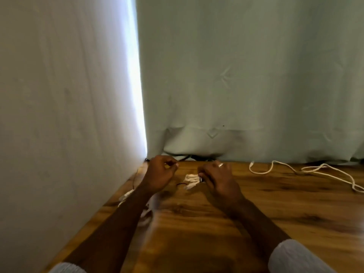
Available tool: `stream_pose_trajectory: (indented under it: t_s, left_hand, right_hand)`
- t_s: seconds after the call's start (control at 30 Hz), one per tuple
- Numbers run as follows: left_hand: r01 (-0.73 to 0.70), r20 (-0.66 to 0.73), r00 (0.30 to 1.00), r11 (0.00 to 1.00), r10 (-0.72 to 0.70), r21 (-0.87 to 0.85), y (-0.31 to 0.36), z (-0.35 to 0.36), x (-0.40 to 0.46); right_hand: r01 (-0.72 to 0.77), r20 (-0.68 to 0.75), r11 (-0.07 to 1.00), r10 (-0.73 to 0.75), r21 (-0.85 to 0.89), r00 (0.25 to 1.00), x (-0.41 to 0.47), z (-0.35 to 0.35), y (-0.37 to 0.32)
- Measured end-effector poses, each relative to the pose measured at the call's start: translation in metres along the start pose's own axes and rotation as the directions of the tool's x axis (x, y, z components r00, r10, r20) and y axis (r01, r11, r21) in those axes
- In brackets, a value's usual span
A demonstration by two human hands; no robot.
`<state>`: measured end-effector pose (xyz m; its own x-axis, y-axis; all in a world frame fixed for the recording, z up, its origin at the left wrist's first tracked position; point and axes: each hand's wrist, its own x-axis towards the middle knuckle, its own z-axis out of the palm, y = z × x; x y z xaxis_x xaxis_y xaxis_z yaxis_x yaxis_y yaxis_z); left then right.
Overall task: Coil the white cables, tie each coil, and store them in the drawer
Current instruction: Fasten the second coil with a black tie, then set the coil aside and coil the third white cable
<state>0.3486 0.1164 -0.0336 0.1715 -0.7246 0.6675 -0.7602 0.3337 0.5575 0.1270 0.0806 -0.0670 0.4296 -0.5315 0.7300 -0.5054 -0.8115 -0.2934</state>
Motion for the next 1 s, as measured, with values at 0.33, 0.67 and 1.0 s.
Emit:
stream_pose_trajectory:
  t_s: [0.33, 0.67, 1.0]
  left_hand:
    - [0.019, 0.029, 0.999, 0.990, -0.023, 0.141, -0.031, -0.077, -0.011]
    - [0.014, 0.107, 0.994, 0.995, -0.025, 0.100, -0.032, -0.069, -0.021]
    - [-0.116, 0.195, 0.975, 0.993, 0.107, 0.035, 0.018, -0.007, -0.003]
  right_hand:
    - [0.193, 0.264, 0.973, -0.156, -0.123, 0.952, 0.004, 0.044, -0.073]
    - [0.170, 0.340, 0.985, -0.165, 0.015, 0.926, -0.012, 0.047, -0.059]
    - [-0.060, 0.025, 0.998, 0.060, -0.003, 0.998, -0.018, 0.007, -0.011]
